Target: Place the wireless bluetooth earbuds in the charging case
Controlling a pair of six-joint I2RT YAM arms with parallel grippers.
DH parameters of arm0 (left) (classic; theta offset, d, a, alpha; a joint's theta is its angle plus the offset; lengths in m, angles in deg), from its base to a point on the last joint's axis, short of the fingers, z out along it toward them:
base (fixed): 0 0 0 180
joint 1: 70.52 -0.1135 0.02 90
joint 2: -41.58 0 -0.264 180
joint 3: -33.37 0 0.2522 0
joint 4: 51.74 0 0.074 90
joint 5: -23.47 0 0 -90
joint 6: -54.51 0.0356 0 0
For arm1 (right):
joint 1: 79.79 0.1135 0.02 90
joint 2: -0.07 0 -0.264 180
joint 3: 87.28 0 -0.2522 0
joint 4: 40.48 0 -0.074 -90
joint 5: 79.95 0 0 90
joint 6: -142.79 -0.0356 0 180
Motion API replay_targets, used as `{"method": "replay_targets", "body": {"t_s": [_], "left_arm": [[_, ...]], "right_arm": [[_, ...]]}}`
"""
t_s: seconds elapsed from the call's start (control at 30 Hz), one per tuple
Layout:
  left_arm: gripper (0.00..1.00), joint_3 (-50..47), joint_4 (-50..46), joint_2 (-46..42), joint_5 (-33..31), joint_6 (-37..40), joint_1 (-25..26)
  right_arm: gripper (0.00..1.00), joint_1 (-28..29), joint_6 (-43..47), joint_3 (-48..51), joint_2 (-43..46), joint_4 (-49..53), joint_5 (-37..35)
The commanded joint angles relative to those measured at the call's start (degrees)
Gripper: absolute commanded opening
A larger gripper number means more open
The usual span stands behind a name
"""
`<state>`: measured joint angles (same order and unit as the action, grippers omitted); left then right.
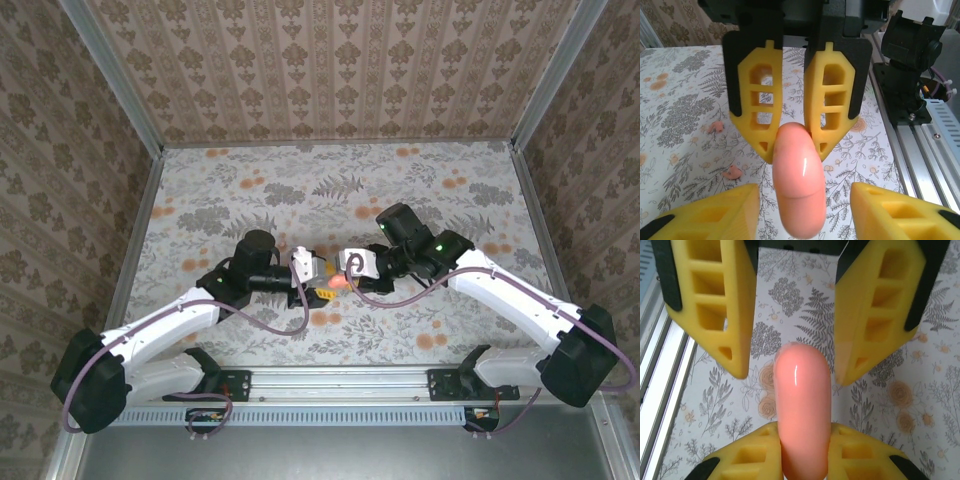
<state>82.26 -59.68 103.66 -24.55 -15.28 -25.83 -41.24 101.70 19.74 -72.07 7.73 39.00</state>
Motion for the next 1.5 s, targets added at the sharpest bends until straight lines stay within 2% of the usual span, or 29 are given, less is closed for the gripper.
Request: {"method": "replay_targets", "body": {"t_s": [0.0,0.17,0.37,0.57,0.73,0.93,1.1,1.27,1.47], "left_arm": [[0.47,1.44,-0.49,-0.04,0.7,1.15,0.44],[0.35,0.9,0.48,-0.04,0.54,0.67,0.48],[0.25,-0.1,1.96,-0.47,0.5,-0.23,0.27],[0.23,-2.8,7.9,-0.56,2.19,-2.87,-0.97],[0.23,-4.27,14.14,-0.17,5.36,-6.88,-1.7],[0.23,-4.9,20.6,1.69,7.89,-10.94,-1.72],[0.22,-4.25,22.17,2.93,9.35,-12.01,-1.69],[0.22,-3.85,22.04,3.12,9.48,-12.05,-1.62],[0.22,-3.86,23.57,3.1,9.7,-13.36,-1.62]], "right_arm": [[0.13,0.47,-1.06,-1.75,-0.37,-2.24,2.77],[0.13,0.48,-1.56,-1.6,-0.37,-3.12,3.67],[0.15,0.48,-3.04,0.32,0.91,-6.02,3.59],[0.37,-1.29,-8.23,7.61,6.55,-13.74,3.9],[0.48,-6.08,-15.19,14.64,11.58,-22.4,13.36],[0.47,-8.83,-19.54,16.86,11.72,-27.15,23.3],[0.44,-9.01,-19.57,16.15,10.53,-27.6,25.41],[0.31,-9.25,-18.74,15.06,9.62,-26.27,27.56],[0.32,-9.36,-16.96,14.22,8.7,-23.75,27.02]]}}
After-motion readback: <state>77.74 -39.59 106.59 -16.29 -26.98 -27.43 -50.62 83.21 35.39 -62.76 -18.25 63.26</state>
